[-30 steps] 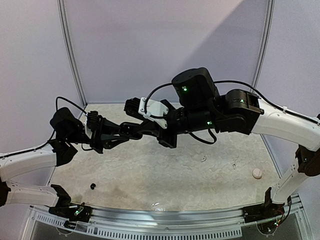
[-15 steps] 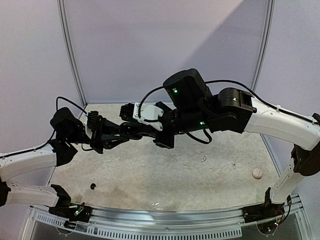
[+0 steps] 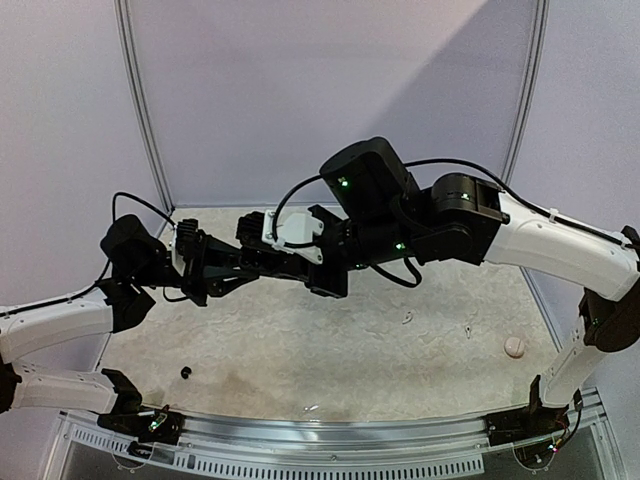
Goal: Insert the wireless bluetooth earbuds into the charging case
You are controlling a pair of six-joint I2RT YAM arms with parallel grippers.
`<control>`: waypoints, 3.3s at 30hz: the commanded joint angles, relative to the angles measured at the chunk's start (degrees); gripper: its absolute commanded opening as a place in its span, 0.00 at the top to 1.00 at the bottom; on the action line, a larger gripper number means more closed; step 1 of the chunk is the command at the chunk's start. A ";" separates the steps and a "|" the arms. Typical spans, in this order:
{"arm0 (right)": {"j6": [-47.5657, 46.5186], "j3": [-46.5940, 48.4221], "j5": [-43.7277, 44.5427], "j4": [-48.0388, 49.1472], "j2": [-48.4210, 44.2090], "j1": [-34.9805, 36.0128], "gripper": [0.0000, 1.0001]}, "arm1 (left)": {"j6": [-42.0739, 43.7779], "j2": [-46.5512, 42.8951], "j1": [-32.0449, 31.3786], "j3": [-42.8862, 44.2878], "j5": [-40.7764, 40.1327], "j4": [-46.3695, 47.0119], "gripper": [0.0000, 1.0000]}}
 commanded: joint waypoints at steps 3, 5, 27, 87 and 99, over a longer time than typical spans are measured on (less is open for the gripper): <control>2.45 0.82 1.48 1.99 -0.90 0.19 0.77 | -4.65 -0.81 -0.33 0.19 -3.69 -2.52 1.00; 3.56 0.01 1.07 5.29 -1.97 0.22 0.77 | -7.22 -1.05 -0.22 0.01 -4.72 -3.81 1.00; 36.10 -23.80 -4.32 41.91 -13.13 -6.94 0.18 | -30.85 -3.45 0.69 6.60 -15.20 1.98 1.00; 23.08 33.29 -8.69 32.75 66.68 6.88 0.57 | -17.88 -23.46 19.85 0.60 -32.13 -32.29 1.00; 23.39 32.25 -6.36 34.07 66.50 6.68 0.72 | -17.98 -23.53 19.80 0.78 -32.12 -32.68 1.00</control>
